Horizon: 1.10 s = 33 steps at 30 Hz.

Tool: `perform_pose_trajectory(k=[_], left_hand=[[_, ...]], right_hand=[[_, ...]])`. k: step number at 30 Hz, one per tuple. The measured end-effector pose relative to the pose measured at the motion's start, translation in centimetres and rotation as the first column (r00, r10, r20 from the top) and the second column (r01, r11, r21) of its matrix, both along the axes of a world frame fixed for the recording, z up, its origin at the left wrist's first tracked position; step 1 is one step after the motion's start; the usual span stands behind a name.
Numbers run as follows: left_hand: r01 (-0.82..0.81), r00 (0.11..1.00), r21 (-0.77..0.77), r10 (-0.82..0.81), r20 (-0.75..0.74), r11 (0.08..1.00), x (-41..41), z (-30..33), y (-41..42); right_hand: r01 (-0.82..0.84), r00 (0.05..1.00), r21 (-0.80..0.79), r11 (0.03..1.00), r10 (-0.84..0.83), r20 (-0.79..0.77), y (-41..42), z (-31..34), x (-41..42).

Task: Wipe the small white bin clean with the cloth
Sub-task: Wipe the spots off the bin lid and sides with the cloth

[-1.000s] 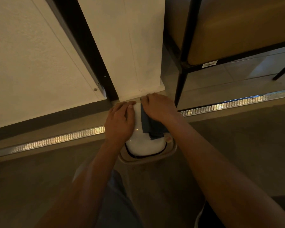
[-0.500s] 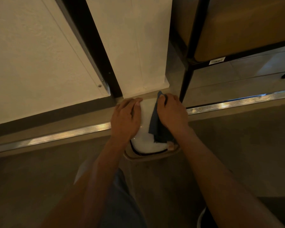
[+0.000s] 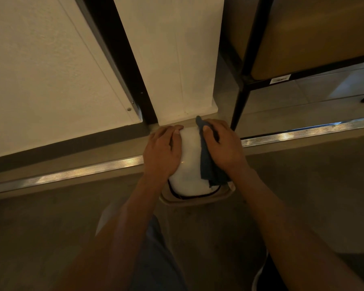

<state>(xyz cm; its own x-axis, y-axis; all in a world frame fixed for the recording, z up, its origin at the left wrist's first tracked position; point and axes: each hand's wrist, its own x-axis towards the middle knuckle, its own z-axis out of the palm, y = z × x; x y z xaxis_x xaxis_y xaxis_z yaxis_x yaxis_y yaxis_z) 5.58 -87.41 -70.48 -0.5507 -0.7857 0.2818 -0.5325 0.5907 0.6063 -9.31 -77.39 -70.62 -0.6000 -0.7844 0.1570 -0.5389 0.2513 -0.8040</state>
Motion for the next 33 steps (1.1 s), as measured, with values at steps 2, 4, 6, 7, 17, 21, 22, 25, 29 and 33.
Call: perform_pose_trajectory(k=[2, 4, 6, 7, 17, 21, 22, 25, 29, 33], left_hand=[[0.003, 1.000, -0.014, -0.003, -0.004, 1.000, 0.0, -0.1, -0.1], [0.003, 1.000, -0.014, -0.003, -0.002, 1.000, -0.1, -0.2, -0.1], [0.005, 1.000, -0.018, -0.005, -0.002, 1.000, -0.2, -0.1, -0.2], [0.009, 1.000, -0.019, -0.009, 0.000, 1.000, -0.2, -0.2, -0.3], [0.015, 1.000, -0.017, -0.015, -0.008, 1.000, -0.1, -0.5, -0.3], [0.009, 1.000, 0.001, -0.009, 0.011, 1.000, -0.1, -0.5, -0.5], [0.006, 1.000, 0.003, -0.006, 0.011, 1.000, -0.2, -0.5, -0.5], [0.014, 1.000, -0.009, -0.014, -0.017, 1.000, -0.2, -0.4, -0.4], [0.023, 0.999, -0.006, -0.024, -0.026, 1.000, -0.1, -0.3, -0.5], [0.027, 0.999, -0.030, -0.028, -0.027, 0.999, -0.2, -0.3, -0.2]], right_hand=[[0.052, 0.996, 0.111, 0.992, -0.060, 0.072, -0.8, 0.7, -0.1], [0.051, 0.996, 0.261, 0.964, -0.069, 0.061, -2.0, 1.7, -0.7], [0.059, 0.998, 0.390, 0.919, -0.052, -0.029, -3.3, 2.6, -1.0], [0.069, 0.996, 0.425, 0.903, -0.038, -0.083, -3.8, 2.9, -0.9], [-0.138, 0.990, -0.075, 0.988, 0.138, -0.005, -0.7, 0.0, -1.0], [0.038, 0.997, 0.032, 0.999, -0.040, 0.065, -0.9, 0.2, -0.2], [0.051, 0.997, 0.112, 0.992, -0.058, 0.055, -1.2, 0.7, -0.2], [0.089, 0.996, 0.325, 0.941, -0.083, -0.032, -2.8, 2.1, -0.3], [0.071, 0.974, 0.371, 0.926, 0.016, -0.226, -4.0, 2.9, 0.3], [-0.114, 0.955, 0.138, 0.984, 0.147, -0.256, -2.3, 2.2, 0.0]])
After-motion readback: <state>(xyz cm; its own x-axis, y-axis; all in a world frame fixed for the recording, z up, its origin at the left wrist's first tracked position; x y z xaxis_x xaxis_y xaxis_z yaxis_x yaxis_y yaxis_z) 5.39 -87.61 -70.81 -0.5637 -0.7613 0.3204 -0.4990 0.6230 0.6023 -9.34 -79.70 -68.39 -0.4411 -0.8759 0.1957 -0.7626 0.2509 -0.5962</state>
